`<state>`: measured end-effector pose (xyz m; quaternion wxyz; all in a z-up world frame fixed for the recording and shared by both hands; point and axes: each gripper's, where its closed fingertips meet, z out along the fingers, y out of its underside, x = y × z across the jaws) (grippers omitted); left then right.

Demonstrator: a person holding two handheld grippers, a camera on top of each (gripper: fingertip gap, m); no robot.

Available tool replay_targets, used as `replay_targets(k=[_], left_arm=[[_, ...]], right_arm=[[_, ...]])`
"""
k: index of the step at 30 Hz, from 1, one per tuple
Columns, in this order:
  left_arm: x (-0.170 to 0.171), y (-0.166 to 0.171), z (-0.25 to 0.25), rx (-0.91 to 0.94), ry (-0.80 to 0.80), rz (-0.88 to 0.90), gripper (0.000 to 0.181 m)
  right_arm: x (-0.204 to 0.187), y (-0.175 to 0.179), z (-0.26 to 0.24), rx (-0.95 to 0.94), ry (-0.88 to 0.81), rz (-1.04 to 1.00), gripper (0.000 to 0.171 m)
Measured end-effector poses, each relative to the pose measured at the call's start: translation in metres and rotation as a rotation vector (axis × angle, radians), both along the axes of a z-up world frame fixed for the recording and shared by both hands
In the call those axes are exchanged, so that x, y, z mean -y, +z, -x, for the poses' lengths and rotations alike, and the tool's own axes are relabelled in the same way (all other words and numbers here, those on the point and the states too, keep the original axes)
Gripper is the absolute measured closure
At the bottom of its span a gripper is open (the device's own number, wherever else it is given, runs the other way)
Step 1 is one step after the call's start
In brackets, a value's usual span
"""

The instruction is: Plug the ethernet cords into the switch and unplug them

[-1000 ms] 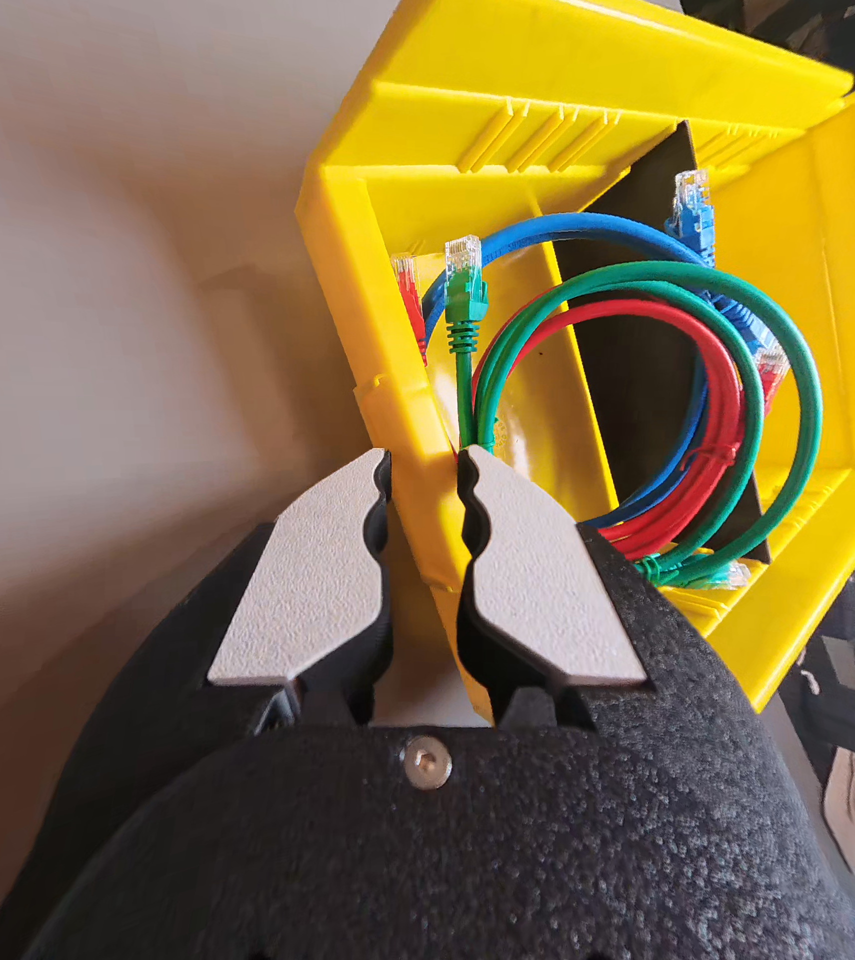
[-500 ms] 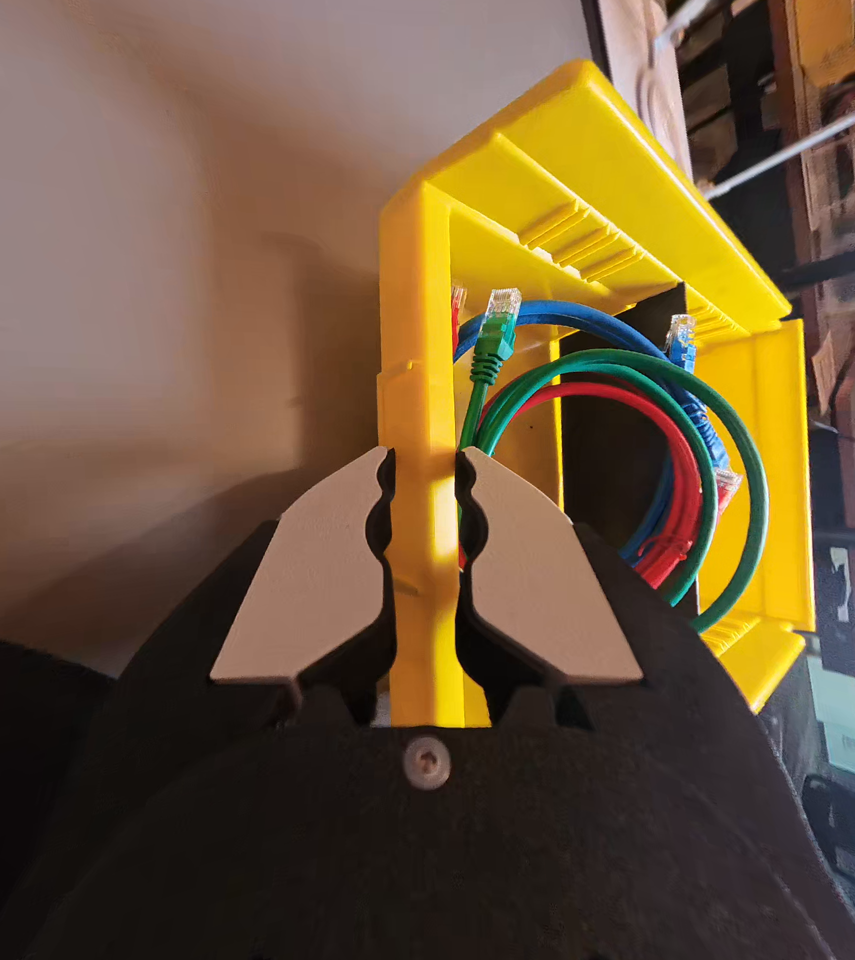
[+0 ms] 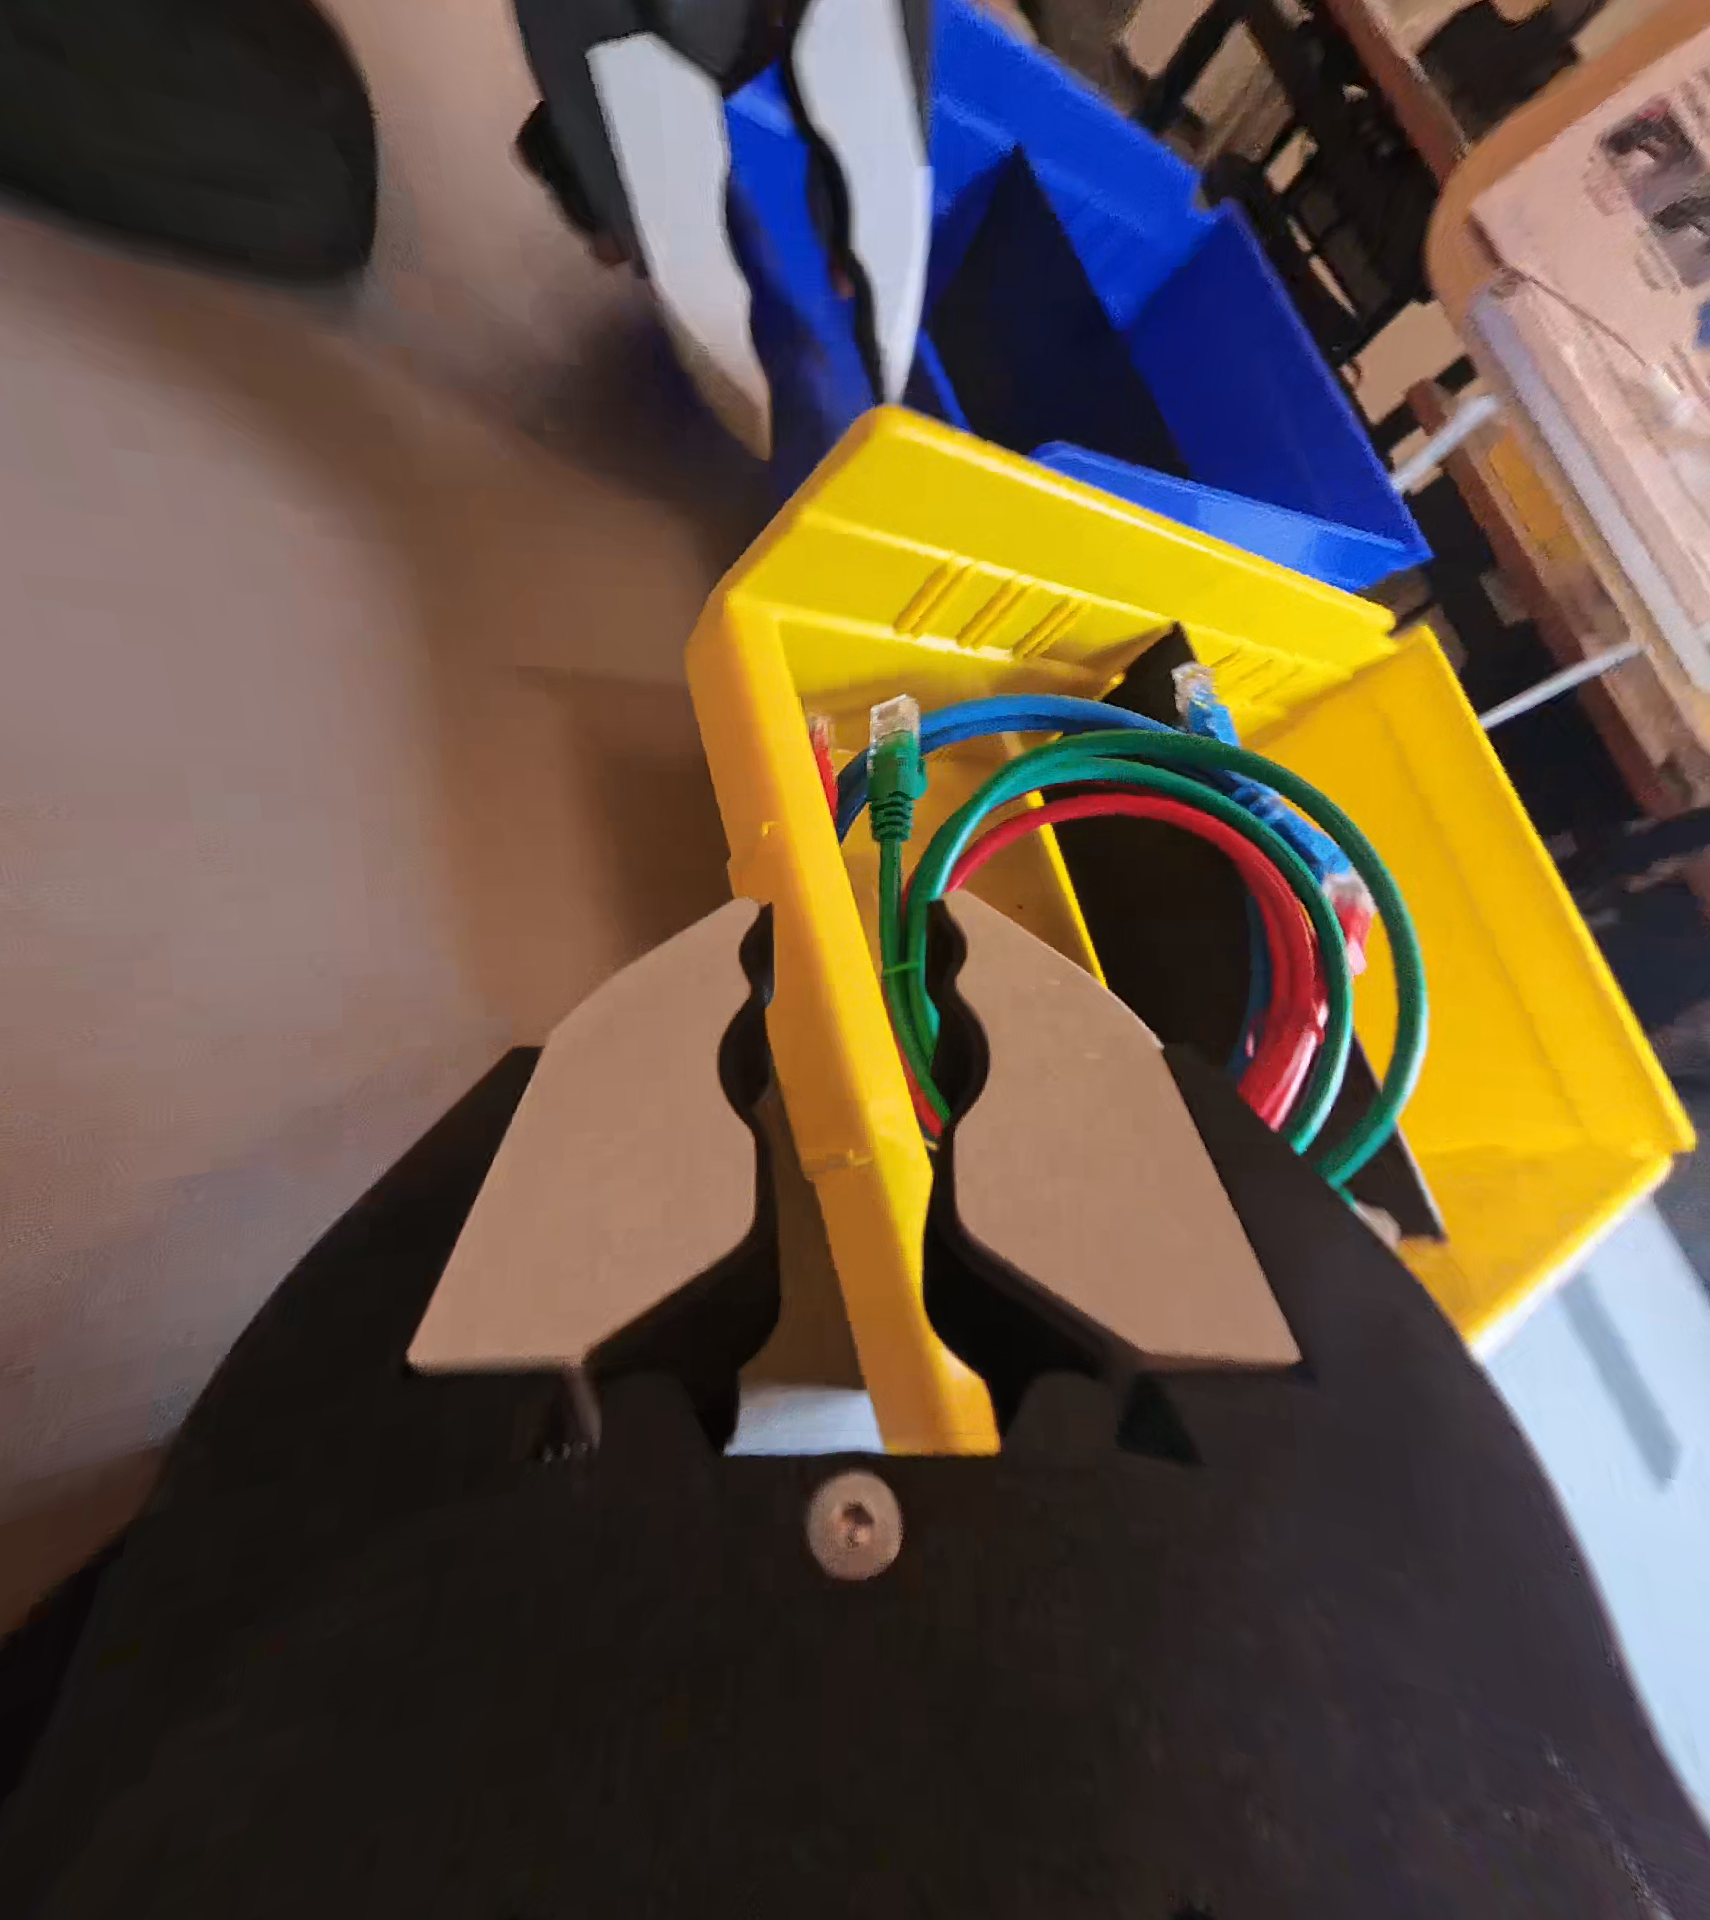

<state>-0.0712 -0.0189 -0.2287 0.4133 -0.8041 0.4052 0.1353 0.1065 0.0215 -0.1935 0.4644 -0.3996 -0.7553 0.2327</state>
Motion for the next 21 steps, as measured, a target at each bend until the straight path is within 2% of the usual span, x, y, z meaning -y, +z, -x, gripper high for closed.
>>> replay_targets(k=[3, 6, 8, 11, 14, 15, 17, 21], left_arm=[[0.007, 0.035, -0.029, 0.249, 0.022, -0.112, 0.145], [0.012, 0.051, -0.061, 0.510, 0.035, -0.120, 0.146], [0.009, 0.049, -0.076, 0.625, 0.059, -0.102, 0.146], [-0.003, 0.038, -0.091, 0.746, 0.105, -0.045, 0.140], [-0.019, 0.030, -0.103, 0.773, 0.134, -0.029, 0.141], [-0.024, 0.029, -0.103, 0.766, 0.150, -0.043, 0.143], [-0.034, 0.028, -0.099, 0.713, 0.181, -0.093, 0.149], [-0.042, 0.029, -0.098, 0.682, 0.210, -0.123, 0.153]], right_arm=[[-0.018, 0.031, -0.021, -0.168, -0.146, 0.197, 0.137], [-0.054, 0.051, -0.049, -0.332, -0.356, 0.283, 0.134], [-0.079, 0.048, -0.064, -0.352, -0.508, 0.303, 0.126], [-0.099, 0.034, -0.070, -0.323, -0.600, 0.337, 0.124], [-0.105, 0.006, -0.058, -0.194, -0.611, 0.411, 0.117], [-0.106, 0.001, -0.053, -0.172, -0.611, 0.425, 0.124], [-0.116, -0.006, -0.050, -0.159, -0.662, 0.401, 0.151], [-0.120, -0.005, -0.055, -0.152, -0.679, 0.320, 0.155]])
